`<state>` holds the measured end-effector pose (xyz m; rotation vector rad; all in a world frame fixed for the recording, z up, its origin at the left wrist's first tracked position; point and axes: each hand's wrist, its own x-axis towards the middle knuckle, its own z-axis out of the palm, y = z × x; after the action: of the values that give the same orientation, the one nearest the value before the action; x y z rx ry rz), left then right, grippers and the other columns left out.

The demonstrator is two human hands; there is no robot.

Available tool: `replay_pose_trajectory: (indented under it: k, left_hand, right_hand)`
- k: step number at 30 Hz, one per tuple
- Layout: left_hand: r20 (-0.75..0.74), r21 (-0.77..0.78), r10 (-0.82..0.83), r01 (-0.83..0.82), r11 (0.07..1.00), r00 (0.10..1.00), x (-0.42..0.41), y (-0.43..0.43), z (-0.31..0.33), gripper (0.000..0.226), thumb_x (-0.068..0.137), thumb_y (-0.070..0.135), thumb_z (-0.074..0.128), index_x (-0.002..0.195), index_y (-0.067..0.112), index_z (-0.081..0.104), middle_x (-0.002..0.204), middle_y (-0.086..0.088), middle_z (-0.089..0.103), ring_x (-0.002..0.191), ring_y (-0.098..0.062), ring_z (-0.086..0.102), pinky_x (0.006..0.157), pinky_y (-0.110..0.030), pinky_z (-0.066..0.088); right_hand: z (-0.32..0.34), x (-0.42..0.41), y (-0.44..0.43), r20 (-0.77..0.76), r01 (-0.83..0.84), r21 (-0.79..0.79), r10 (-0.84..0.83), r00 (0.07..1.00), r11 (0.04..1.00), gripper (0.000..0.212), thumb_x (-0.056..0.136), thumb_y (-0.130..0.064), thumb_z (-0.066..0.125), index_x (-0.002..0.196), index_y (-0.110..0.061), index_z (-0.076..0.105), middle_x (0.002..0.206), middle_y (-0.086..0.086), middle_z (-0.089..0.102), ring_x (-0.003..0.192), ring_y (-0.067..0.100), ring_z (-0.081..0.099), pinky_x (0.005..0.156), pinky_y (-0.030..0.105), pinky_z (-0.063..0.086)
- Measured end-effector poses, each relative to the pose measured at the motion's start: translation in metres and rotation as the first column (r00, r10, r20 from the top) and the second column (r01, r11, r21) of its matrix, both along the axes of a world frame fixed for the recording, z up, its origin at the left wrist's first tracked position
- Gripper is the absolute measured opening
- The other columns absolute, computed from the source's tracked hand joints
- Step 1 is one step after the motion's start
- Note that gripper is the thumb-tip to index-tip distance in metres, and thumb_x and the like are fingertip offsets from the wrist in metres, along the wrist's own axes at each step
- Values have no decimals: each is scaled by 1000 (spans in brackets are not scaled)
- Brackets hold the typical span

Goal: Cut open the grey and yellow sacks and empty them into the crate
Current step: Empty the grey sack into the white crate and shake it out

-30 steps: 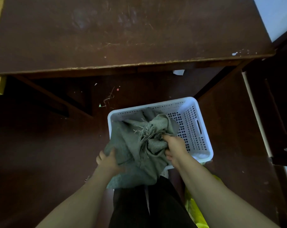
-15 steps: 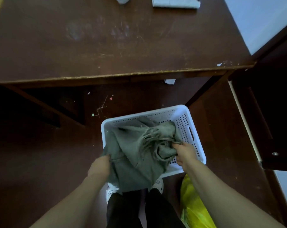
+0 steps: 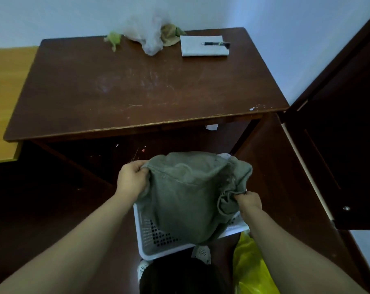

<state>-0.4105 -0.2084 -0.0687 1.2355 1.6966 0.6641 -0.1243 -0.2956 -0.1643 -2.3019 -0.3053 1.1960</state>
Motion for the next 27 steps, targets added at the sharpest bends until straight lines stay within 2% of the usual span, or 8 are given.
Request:
replay_pose_trajectory:
  k: [3, 5, 11, 16, 19, 21, 23, 27]
  left_hand:
    - [135, -20, 83, -81, 996, 987, 11, 0, 6, 26, 98, 11, 47, 92, 23, 69, 50, 0, 62, 33, -9, 49, 36, -18, 41]
    - [137, -83, 218, -209, 975, 966, 7, 5, 3, 23, 99, 10, 44, 98, 13, 67, 53, -6, 60, 30, -11, 46, 32, -17, 38]
    - [133, -221, 356, -322, 920, 925, -13, -1, -20, 19, 97, 9, 49, 106, 7, 66, 88, -10, 64, 66, -21, 62, 43, -23, 53]
    - [-24, -305, 453, -438, 845, 891, -39, -22, -43, 16, 94, 6, 53, 106, 3, 63, 89, -10, 58, 94, -34, 60, 73, -40, 56]
    - [-150, -423, 481, -496, 758, 864, -58, -39, -59, 16, 90, -7, 51, 103, -1, 60, 100, -23, 58, 101, -42, 58, 73, -42, 52]
    - [-172, -471, 465, -487, 736, 868, -67, -49, -67, 14, 88, -12, 50, 88, -3, 60, 100, -25, 56, 93, -36, 57, 82, -46, 50]
    - [-190, -483, 410, -448, 752, 892, -72, -55, -71, 16, 87, -12, 51, 79, -1, 60, 94, -22, 57, 86, -31, 55, 89, -48, 49]
    - [-246, -470, 171, -272, 840, 954, -75, -55, -63, 23, 83, -1, 63, 106, -2, 63, 101, -20, 62, 100, -36, 58, 89, -42, 46]
  right_hand:
    - [8, -7, 3, 127, -52, 72, 43, 991, 996, 26, 90, -24, 58, 107, -6, 65, 73, 4, 58, 66, 22, 54, 59, 30, 41]
    - [10, -9, -2, 154, -40, 82, 27, 988, 996, 24, 91, -23, 55, 102, -5, 65, 72, 4, 57, 67, 23, 53, 62, 32, 40]
    - [43, -24, 12, 34, 90, 359, -109, 993, 929, 20, 85, -20, 63, 70, -7, 62, 72, 10, 62, 65, 21, 55, 60, 32, 44]
    - [63, -46, 22, 71, -167, 330, 152, 986, 929, 44, 86, -15, 58, 49, -21, 35, 40, -9, 39, 46, 13, 33, 52, 29, 28]
    - [72, -79, 30, 98, -322, 419, 311, 945, 849, 42, 84, -22, 61, 46, -25, 45, 42, -8, 47, 46, 11, 45, 47, 30, 36]
    - [67, -100, 29, 50, -342, 403, 352, 935, 849, 32, 85, -20, 62, 54, -21, 55, 56, 2, 58, 60, 19, 56, 58, 38, 49]
    - [60, -111, 28, 36, -358, 326, 367, 930, 875, 31, 83, -19, 63, 53, -18, 54, 56, 4, 57, 60, 22, 55, 60, 40, 48]
    - [58, -131, 34, 19, -395, 406, 425, 905, 824, 27, 77, -27, 66, 54, -14, 59, 50, -3, 56, 52, 16, 56, 48, 28, 42]
